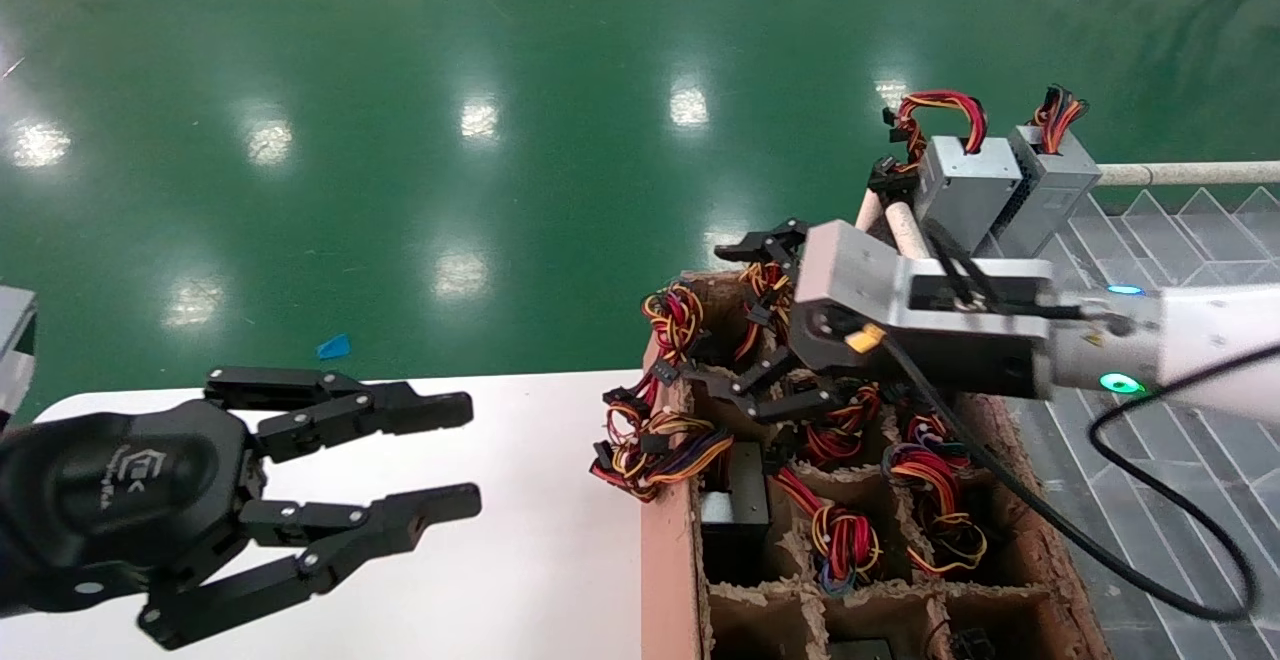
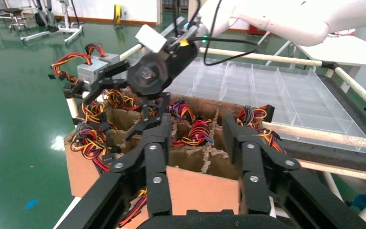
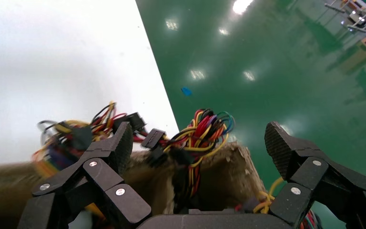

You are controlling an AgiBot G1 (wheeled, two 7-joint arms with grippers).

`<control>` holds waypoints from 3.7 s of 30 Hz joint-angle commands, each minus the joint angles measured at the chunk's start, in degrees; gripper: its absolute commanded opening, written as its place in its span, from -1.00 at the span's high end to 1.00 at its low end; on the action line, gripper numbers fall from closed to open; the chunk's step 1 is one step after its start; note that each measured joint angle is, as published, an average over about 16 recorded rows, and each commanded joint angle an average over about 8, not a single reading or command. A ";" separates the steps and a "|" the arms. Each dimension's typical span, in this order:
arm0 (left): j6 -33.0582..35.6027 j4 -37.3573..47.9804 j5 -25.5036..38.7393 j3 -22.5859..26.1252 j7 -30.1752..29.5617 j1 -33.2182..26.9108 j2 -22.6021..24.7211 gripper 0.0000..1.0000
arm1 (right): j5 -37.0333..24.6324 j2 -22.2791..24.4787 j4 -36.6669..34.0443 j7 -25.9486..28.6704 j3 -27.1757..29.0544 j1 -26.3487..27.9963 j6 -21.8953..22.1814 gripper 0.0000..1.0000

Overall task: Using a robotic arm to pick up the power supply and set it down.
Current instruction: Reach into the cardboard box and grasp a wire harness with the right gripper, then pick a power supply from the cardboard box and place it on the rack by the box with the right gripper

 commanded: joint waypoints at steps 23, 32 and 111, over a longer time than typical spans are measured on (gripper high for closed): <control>0.00 0.00 0.00 0.00 0.00 0.00 0.00 1.00 | -3.19 -10.24 -25.38 -13.79 -2.74 9.50 -2.24 1.00; 0.00 0.00 0.00 0.00 0.00 0.00 0.00 1.00 | -4.11 -11.44 -28.71 -15.39 -3.40 10.61 -2.47 1.00; 0.00 0.00 0.00 0.00 0.00 0.00 0.00 1.00 | -16.26 0.63 21.27 -22.98 -4.78 17.38 -1.67 1.00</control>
